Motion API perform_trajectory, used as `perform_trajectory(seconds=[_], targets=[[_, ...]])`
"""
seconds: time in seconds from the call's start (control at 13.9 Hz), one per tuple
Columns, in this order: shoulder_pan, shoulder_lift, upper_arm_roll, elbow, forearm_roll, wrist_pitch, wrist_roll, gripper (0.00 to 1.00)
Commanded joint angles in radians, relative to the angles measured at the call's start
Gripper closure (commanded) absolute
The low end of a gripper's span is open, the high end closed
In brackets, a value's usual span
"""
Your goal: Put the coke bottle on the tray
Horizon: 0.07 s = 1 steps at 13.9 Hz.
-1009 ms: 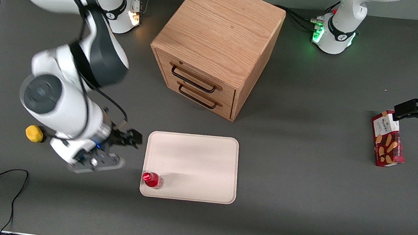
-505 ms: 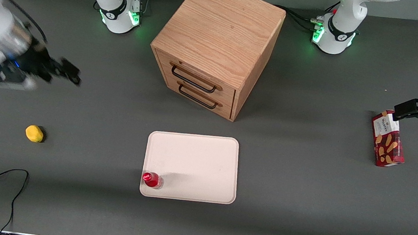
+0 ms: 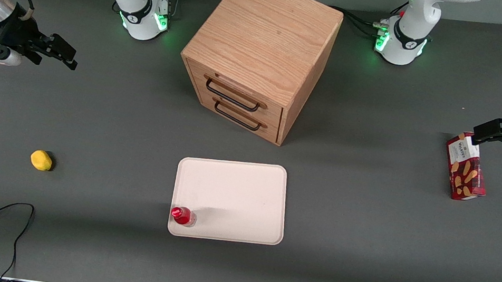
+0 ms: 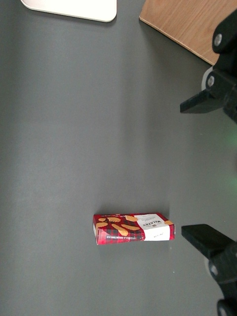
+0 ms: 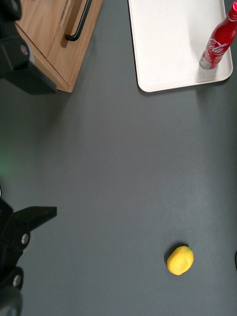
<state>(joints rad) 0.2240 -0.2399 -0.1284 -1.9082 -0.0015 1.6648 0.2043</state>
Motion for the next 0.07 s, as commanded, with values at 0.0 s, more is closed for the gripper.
perform_trajectory(seconds=[0.0], targets=[[0.009,0.045,-0.007,0.066,-0.014,-0.048,0.023,0.00]])
